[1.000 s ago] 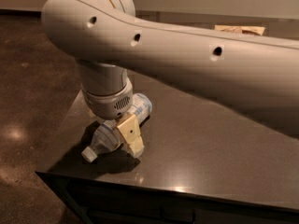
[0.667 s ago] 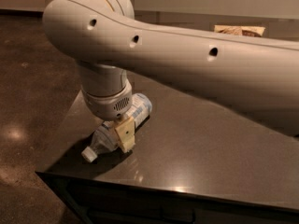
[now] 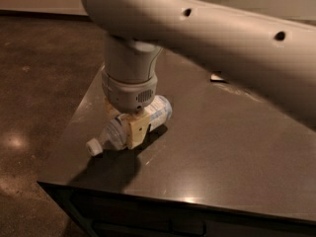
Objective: Place blue plastic bottle upright
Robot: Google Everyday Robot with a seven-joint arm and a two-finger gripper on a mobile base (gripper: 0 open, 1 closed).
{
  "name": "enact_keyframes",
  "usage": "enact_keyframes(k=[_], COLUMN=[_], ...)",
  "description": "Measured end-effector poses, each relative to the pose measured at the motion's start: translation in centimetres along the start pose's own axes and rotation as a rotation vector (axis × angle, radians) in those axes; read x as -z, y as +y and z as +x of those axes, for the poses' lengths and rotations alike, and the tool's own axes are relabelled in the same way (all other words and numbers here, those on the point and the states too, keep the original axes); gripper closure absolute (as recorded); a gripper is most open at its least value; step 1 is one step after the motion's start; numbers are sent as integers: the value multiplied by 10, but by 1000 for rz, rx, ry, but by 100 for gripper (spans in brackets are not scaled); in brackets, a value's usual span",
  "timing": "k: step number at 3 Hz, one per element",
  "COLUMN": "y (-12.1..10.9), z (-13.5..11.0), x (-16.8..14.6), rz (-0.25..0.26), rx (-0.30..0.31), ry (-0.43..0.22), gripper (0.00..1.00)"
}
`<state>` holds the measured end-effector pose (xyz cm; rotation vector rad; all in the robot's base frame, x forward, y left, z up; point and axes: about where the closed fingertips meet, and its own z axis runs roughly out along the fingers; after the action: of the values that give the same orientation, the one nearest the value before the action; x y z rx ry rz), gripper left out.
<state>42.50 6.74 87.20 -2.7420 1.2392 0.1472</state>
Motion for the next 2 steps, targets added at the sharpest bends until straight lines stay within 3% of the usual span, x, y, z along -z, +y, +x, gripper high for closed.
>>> enact_keyframes(k=[1,2], y=[6,5], z=[0,9], x=[46,88], rz=[82,110], rx=[-57,-158], ry=[-119,-351], gripper=[100,100])
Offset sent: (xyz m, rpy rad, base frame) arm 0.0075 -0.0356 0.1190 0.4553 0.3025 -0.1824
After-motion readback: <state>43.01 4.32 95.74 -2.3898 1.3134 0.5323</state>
